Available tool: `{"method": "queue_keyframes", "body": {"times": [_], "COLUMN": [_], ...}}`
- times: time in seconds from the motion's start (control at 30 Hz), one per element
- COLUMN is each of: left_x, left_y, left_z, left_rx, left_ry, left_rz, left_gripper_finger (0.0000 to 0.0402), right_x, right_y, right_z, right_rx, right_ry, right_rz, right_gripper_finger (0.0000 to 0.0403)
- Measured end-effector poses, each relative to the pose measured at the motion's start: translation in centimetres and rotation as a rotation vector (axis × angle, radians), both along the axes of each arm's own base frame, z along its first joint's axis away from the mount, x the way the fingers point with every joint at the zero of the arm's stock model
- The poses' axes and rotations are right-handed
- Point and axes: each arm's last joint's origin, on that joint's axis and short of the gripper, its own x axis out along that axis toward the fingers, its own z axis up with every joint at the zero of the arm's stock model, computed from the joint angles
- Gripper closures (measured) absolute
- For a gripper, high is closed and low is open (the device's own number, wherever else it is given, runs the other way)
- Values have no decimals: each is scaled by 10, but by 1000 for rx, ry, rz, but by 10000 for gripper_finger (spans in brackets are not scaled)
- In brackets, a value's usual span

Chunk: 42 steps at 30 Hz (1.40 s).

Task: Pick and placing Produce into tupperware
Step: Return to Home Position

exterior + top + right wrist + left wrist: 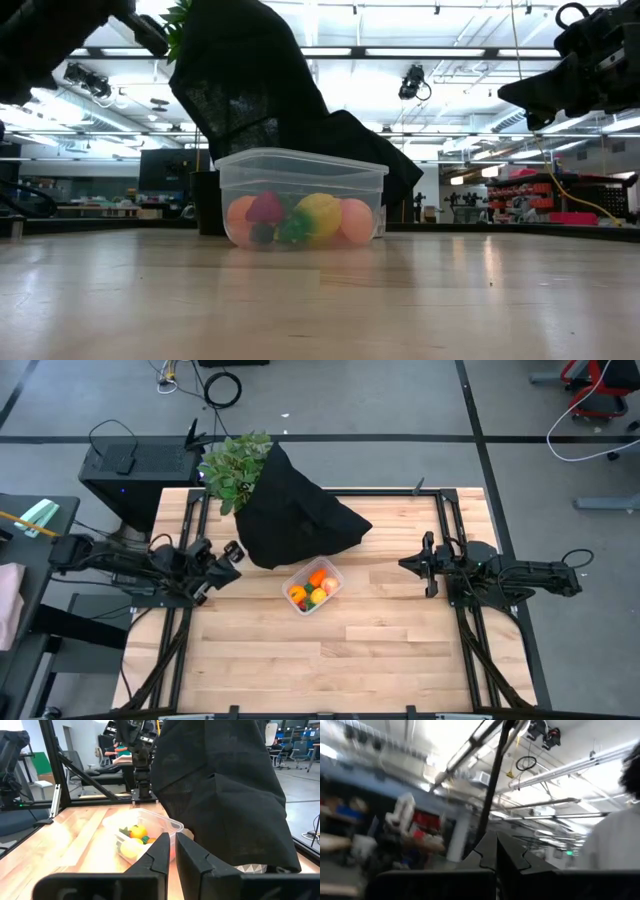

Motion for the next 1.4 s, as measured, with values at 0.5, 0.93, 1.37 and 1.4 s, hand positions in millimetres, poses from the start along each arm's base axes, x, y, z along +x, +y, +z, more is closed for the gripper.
{"method": "queue_keyframes", "body": {"times": [0.5,0.93,1.37,1.4], "left_x": [-34,-46,-56,-55], "left_y": [11,7,9,9], "left_z": [4,27,6,5], "left_rx": [130,208,102,105], "left_ry": [-79,166,-63,-60], "left_rz": [214,257,319,320], "left_gripper_finger": [398,399,400,400], "right_x": [0,0,0,0], "right_y": [0,0,0,0], "right_z": [0,0,0,0], "right_rx": [0,1,1,1], "right_ry": [0,0,1,1], "right_rz": [0,0,0,0], "right_gripper_finger": [369,369,369,369]}}
